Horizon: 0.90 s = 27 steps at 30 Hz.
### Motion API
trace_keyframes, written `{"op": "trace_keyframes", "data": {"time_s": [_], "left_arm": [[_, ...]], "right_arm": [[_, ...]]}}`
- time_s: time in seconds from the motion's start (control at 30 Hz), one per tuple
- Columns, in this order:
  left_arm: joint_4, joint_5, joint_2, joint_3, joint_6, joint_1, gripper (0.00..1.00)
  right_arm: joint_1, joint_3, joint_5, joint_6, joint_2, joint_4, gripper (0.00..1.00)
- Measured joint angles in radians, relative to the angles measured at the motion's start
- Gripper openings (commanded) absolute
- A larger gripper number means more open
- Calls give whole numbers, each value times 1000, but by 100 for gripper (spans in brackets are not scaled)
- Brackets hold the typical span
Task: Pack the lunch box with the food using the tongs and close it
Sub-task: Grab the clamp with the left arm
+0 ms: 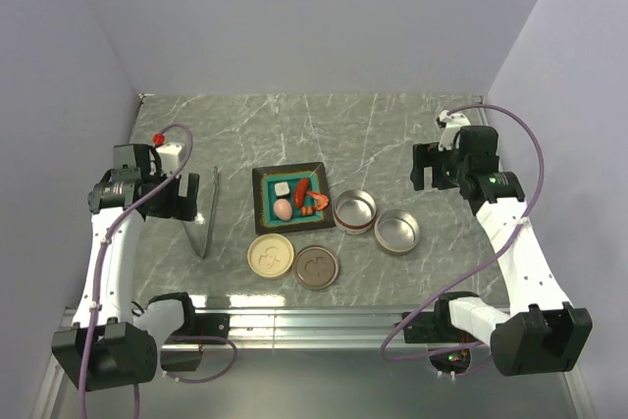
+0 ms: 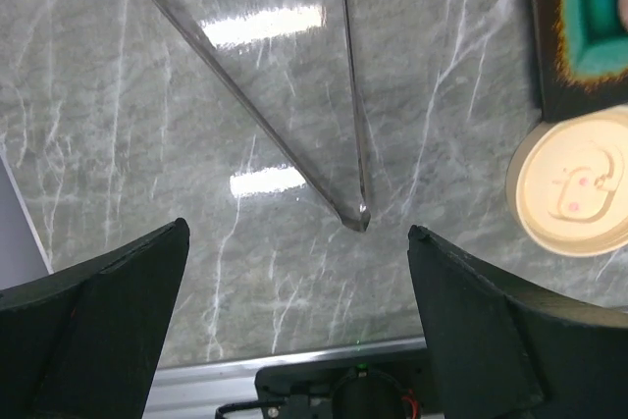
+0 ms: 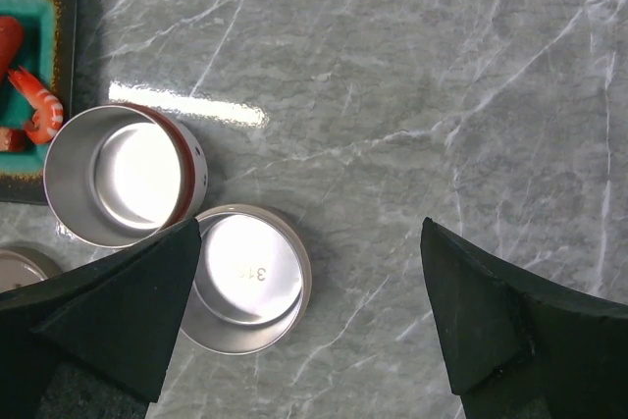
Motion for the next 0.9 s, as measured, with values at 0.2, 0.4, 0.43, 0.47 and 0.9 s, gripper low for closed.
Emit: {"op": "trace_keyframes", "data": {"time_s": [0.2, 0.4, 0.43, 0.47, 0.9], "left_arm": [[-35, -27, 109, -38, 33, 0, 99], [-92, -35, 216, -94, 57, 0, 99], [-93, -36, 232, -94, 59, 0, 100], [-93, -37, 247, -94, 60, 0, 99], [-48, -39, 434, -101, 51, -3, 99]], "right_arm": [[0, -1, 0, 0, 4, 0, 100], [0, -1, -1, 0, 18, 0, 100], [0, -1, -1, 0, 20, 0, 100], [0, -1, -1, 0, 23, 0, 100], [0, 2, -3, -4, 95, -16, 100]]}}
